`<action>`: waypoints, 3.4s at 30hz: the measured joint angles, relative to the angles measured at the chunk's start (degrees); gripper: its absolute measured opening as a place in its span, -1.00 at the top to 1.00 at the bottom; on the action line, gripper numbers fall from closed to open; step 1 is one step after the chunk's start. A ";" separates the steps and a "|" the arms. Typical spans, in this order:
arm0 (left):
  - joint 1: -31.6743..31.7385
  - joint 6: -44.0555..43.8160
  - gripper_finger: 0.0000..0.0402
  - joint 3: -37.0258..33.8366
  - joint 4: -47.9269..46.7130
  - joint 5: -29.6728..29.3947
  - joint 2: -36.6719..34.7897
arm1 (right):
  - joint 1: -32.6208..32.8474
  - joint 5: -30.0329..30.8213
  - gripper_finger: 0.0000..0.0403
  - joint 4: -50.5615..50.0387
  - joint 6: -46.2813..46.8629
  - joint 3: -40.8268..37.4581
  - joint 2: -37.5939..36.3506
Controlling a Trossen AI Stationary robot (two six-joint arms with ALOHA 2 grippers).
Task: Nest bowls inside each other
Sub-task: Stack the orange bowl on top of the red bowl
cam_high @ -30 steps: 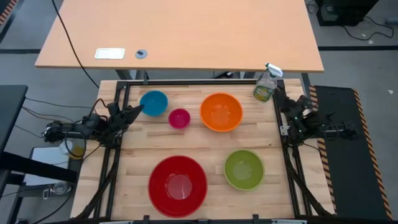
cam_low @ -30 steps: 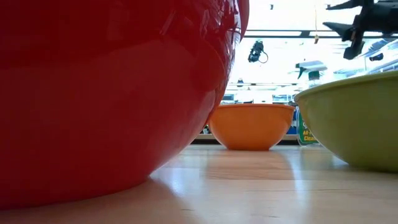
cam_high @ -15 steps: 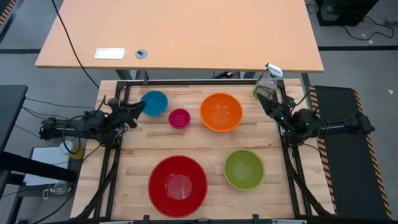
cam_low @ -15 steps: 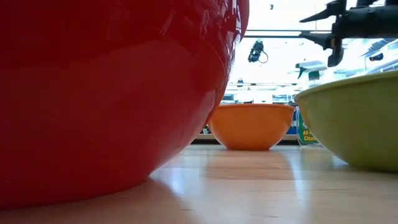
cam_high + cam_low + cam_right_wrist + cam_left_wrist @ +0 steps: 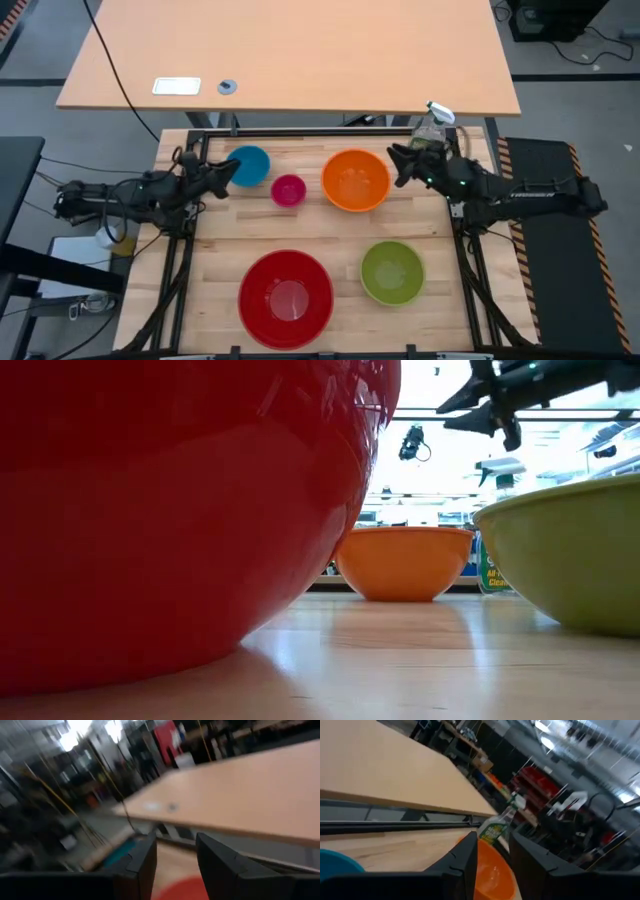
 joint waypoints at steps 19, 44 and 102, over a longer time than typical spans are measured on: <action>0.00 1.93 -0.14 20.83 -32.07 3.07 14.69 | -10.03 -17.71 -0.32 -57.53 20.37 19.65 22.24; 0.00 -0.61 -0.14 20.83 -30.56 4.38 16.29 | -15.75 -28.89 0.20 -39.57 18.54 12.89 39.49; -16.23 4.68 -0.14 21.00 -22.36 27.26 24.61 | 13.87 -38.48 0.83 -43.96 26.41 53.57 55.50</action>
